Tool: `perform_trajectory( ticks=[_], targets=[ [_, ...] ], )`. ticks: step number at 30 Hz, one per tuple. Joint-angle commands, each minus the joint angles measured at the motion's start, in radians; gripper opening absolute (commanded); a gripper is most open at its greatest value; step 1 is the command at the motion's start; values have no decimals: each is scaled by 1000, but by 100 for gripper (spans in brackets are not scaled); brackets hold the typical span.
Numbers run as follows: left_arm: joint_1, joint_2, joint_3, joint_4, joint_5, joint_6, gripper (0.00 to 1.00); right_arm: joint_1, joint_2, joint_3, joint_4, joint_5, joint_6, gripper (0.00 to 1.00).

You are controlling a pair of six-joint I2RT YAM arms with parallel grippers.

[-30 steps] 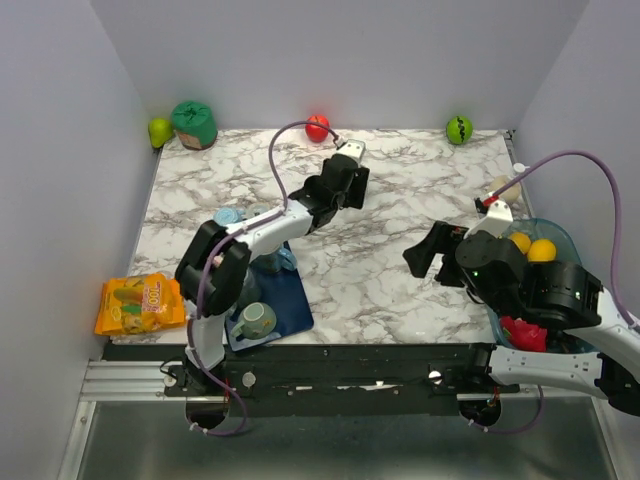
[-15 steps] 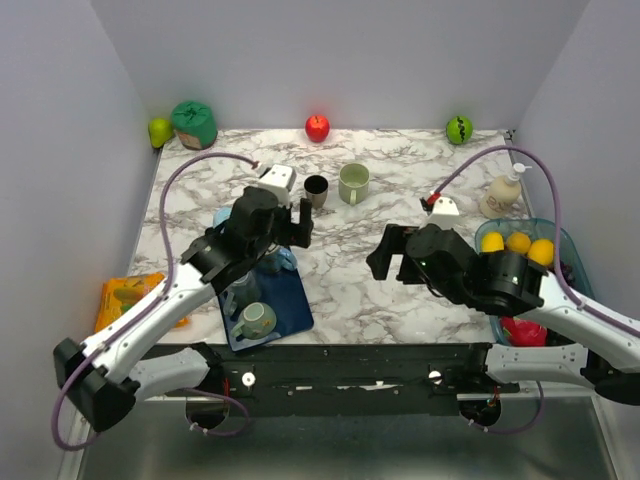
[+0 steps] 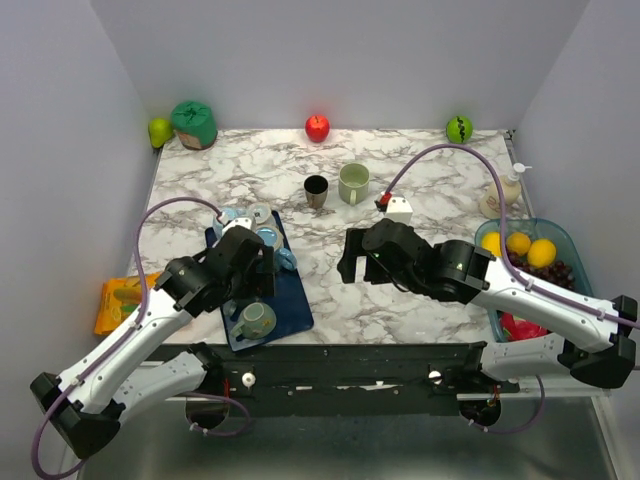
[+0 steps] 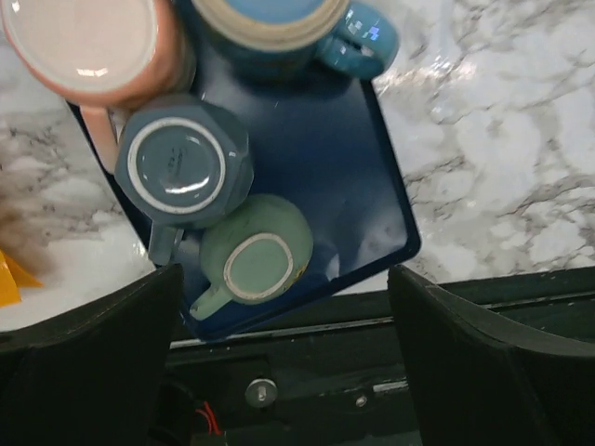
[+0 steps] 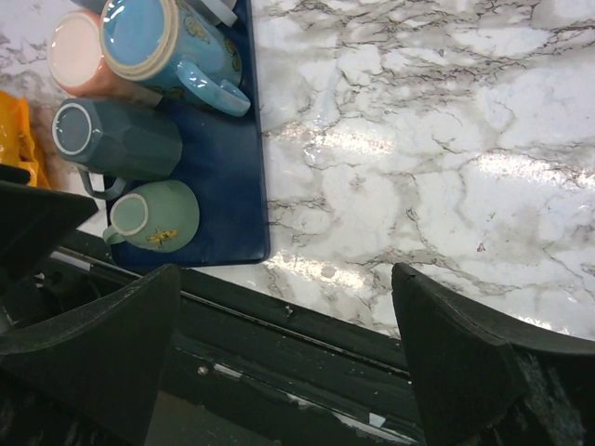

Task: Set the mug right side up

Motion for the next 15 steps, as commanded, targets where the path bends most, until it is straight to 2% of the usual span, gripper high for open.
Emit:
perform_trajectory(
  ticks=[1, 9, 11, 15],
  targets=[
    [-6, 4, -60, -128, 41, -71, 99, -5, 4, 25, 20, -30, -4, 100],
    [-4, 76, -177, 1, 164, -76, 99, -10, -23, -12, 20, -31, 23, 100],
    [-3, 91, -217, 50, 167, -86, 99, -11, -31, -17, 19, -30, 28, 100],
    [6, 165, -200, 36, 144, -108, 99, -16, -48, -27, 19, -27, 31, 100]
  ],
)
